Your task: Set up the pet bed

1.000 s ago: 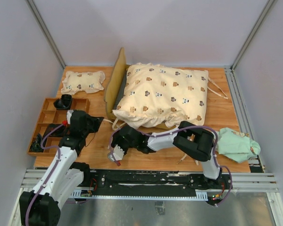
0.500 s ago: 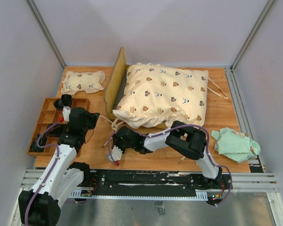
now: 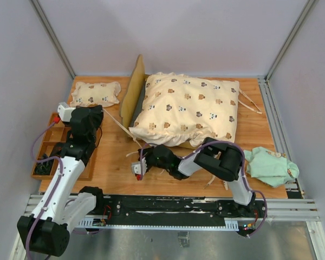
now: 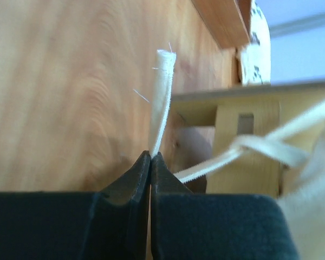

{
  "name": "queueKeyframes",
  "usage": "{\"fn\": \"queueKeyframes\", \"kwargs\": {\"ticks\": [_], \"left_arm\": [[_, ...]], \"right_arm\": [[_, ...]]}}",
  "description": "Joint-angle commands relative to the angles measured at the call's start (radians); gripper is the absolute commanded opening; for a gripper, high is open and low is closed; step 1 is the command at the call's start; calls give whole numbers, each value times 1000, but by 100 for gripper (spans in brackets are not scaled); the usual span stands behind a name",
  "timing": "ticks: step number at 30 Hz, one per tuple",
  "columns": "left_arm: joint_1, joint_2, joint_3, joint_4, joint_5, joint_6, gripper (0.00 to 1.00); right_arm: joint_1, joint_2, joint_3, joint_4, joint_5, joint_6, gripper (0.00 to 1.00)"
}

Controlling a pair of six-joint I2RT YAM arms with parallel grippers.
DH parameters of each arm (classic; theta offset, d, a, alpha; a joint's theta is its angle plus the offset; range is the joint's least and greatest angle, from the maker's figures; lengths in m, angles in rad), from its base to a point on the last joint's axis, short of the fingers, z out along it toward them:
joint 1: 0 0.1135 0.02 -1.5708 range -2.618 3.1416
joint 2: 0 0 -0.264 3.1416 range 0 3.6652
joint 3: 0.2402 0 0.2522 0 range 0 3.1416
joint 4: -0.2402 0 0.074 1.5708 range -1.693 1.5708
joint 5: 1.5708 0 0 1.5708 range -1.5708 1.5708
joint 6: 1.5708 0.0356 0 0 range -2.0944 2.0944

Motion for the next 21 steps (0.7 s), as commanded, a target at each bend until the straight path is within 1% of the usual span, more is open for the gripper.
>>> {"fn": "queueKeyframes", "kwargs": {"ticks": [1,4,7,10,13,15,16,19,21], "left_arm": [[6,45,91,101,-71,88,0],[6,76,133,108,-87,126,0],[7,90,163,116,-111,159,0],[6,86,186,109,-164,191,0],[6,85,200,108,-197,220,0],[6,87,207,105,-218,239,0],[7,88,208,104,-227,245,0],[6,88,208,111,-253,270,0],[6,89,210,120,-267,282,0]], "right_arm": [[-53,2,-56,264,90,317,0],[-54,25,-105,399,128,386,0],[-37,1,-150,442,183,419,0],[-37,-49,-164,394,190,490,0],[-36,-82,-160,334,184,621,0],[-27,-108,-176,344,201,718,0],[-24,-111,-191,372,223,765,0],[-17,-83,-260,537,276,903,0],[3,-57,-275,570,311,972,0]]}}
